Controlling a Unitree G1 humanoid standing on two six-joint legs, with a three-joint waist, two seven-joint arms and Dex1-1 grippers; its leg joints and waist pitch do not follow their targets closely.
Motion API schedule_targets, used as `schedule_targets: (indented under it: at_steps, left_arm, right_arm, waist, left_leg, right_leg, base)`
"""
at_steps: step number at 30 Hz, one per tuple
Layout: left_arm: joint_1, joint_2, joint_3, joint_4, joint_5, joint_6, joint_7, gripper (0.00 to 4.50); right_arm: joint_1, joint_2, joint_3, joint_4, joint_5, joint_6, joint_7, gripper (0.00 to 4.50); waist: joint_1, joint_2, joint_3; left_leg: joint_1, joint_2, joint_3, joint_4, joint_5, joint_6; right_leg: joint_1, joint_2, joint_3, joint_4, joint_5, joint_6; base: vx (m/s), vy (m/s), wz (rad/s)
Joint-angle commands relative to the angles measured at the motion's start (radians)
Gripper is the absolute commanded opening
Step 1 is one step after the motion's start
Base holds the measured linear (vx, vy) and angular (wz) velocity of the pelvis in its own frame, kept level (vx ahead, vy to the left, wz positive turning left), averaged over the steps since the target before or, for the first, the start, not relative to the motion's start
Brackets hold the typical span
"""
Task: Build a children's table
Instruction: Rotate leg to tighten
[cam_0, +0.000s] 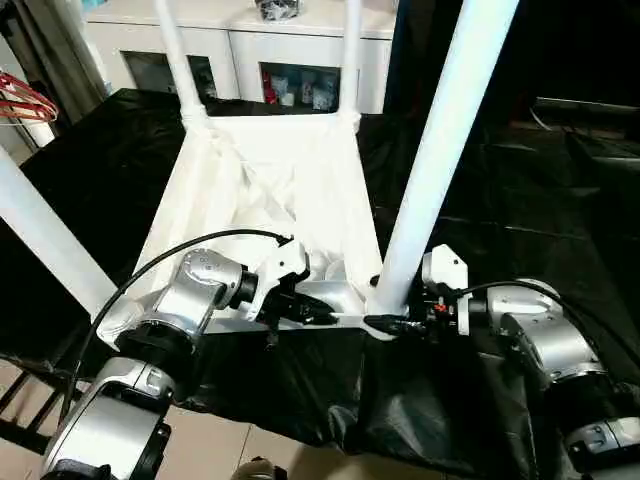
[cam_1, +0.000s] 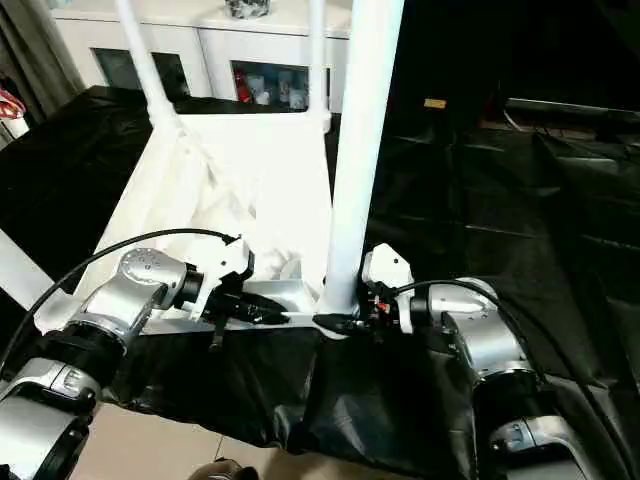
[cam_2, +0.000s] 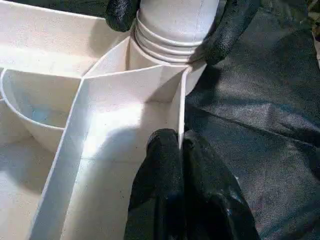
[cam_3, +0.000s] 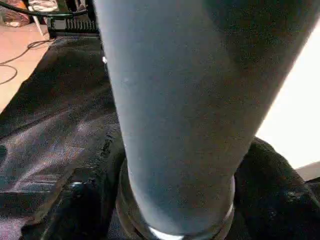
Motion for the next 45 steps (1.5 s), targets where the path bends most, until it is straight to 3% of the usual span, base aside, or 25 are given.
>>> schedule_targets:
  at_steps: [1,8,11,12,17,21,22,24,26,31,37,45]
  left_arm:
    - [-0.026,-0.019,0.027,-0.035,-0.048,-0.02,0.032,0.0]
    - [-0.045,-0.068,0.057,-0.004,-0.025,-0.027,0.19,0.0]
    - [-0.062,-0.104,0.07,0.018,-0.004,-0.018,0.299,0.0]
    - [-0.069,-0.121,0.071,0.027,0.01,-0.013,0.355,0.0]
    - [-0.076,-0.162,0.063,0.038,0.039,-0.013,0.469,0.0]
    - [-0.058,-0.214,0.054,0.021,0.043,-0.016,0.523,0.0]
    - [-0.051,-0.226,0.047,0.015,0.044,-0.015,0.526,0.0]
    - [-0.05,-0.228,0.046,0.016,0.043,-0.015,0.526,0.0]
    - [-0.049,-0.226,0.048,0.017,0.04,-0.016,0.521,0.0]
    - [-0.05,-0.199,0.05,0.016,0.032,-0.029,0.489,0.0]
    - [-0.033,-0.132,0.038,-0.015,-0.002,-0.047,0.327,0.0]
    - [-0.024,-0.046,0.013,-0.042,-0.031,-0.049,0.113,0.0]
  right_arm:
    - [0.02,0.03,0.057,-0.01,-0.009,0.006,0.02,2.83]
    - [-0.018,0.096,0.008,0.088,-0.059,-0.003,-0.203,2.64]
    - [-0.044,0.143,-0.025,0.141,-0.087,-0.008,-0.361,2.64]
    - [-0.052,0.166,-0.035,0.158,-0.096,-0.001,-0.426,2.63]
    - [-0.074,0.226,-0.057,0.205,-0.122,0.041,-0.596,2.63]
    - [-0.077,0.276,-0.039,0.229,-0.181,0.024,-0.733,2.63]
    - [-0.077,0.289,-0.03,0.23,-0.192,0.012,-0.751,2.63]
    - [-0.077,0.292,-0.036,0.229,-0.184,0.002,-0.741,2.63]
    - [-0.082,0.292,-0.055,0.226,-0.157,0.001,-0.717,3.19]
    - [-0.091,0.255,-0.051,0.21,-0.147,-0.01,-0.654,3.61]
    - [-0.05,0.159,0.004,0.12,-0.095,-0.024,-0.378,3.61]
    - [0.008,0.037,0.067,0.008,-0.024,0.009,-0.043,3.61]
  waist:
    - [-0.004,-0.016,-0.073]
    - [-0.009,-0.014,-0.069]
    - [-0.028,-0.016,-0.068]
    - [-0.035,-0.01,-0.068]
    - [-0.046,-0.013,-0.07]
    - [-0.049,-0.01,-0.071]
    - [-0.048,-0.005,-0.071]
    - [-0.049,-0.007,-0.071]
    - [-0.049,-0.01,-0.071]
    - [-0.049,-0.01,-0.071]
    - [-0.041,-0.012,-0.072]
    - [-0.028,-0.012,-0.07]
  left_leg:
    - [0.021,0.055,-0.022,-0.065,-0.151,0.098]
    - [0.022,0.053,-0.024,-0.071,-0.191,0.059]
    - [0.02,0.05,-0.026,-0.074,-0.21,0.042]
    - [0.023,0.048,-0.027,-0.074,-0.216,0.035]
    - [0.019,0.044,-0.026,-0.071,-0.188,0.049]
    - [0.019,0.044,-0.026,-0.071,-0.18,0.052]
    - [0.02,0.045,-0.026,-0.072,-0.189,0.052]
    - [0.02,0.044,-0.025,-0.072,-0.197,0.055]
    - [0.02,0.044,-0.025,-0.072,-0.201,0.059]
    - [0.02,0.045,-0.025,-0.072,-0.202,0.064]
    - [0.016,0.049,-0.022,-0.065,-0.168,0.107]
    - [0.019,0.054,-0.022,-0.068,-0.185,0.107]
  right_leg:
    - [0.047,-0.066,0.042,-0.058,-0.15,-0.26]
    - [0.046,-0.067,0.041,-0.067,-0.221,-0.241]
    - [0.048,-0.066,0.041,-0.071,-0.248,-0.229]
    - [0.046,-0.066,0.041,-0.073,-0.254,-0.228]
    - [0.05,-0.064,0.041,-0.072,-0.221,-0.227]
    - [0.048,-0.063,0.04,-0.07,-0.2,-0.228]
    - [0.048,-0.063,0.041,-0.072,-0.201,-0.226]
    - [0.048,-0.061,0.041,-0.072,-0.199,-0.225]
    - [0.05,-0.062,0.041,-0.073,-0.2,-0.224]
    - [0.05,-0.062,0.041,-0.072,-0.198,-0.226]
    - [0.054,-0.063,0.04,-0.063,-0.14,-0.247]
    - [0.05,-0.062,0.041,-0.063,-0.169,-0.252]
  base:
    - [0.0,0.0,0.0]
    - [0.0,0.0,0.0]
    - [0.0,0.0,0.0]
    - [0.0,0.0,0.0]
    - [0.0,0.0,0.0]
    - [0.0,0.0,0.0]
    - [0.0,0.0,0.0]
    - [0.0,0.0,0.0]
    - [0.0,0.0,0.0]
    - [0.0,0.0,0.0]
    - [0.0,0.0,0.0]
    - [0.0,0.0,0.0]
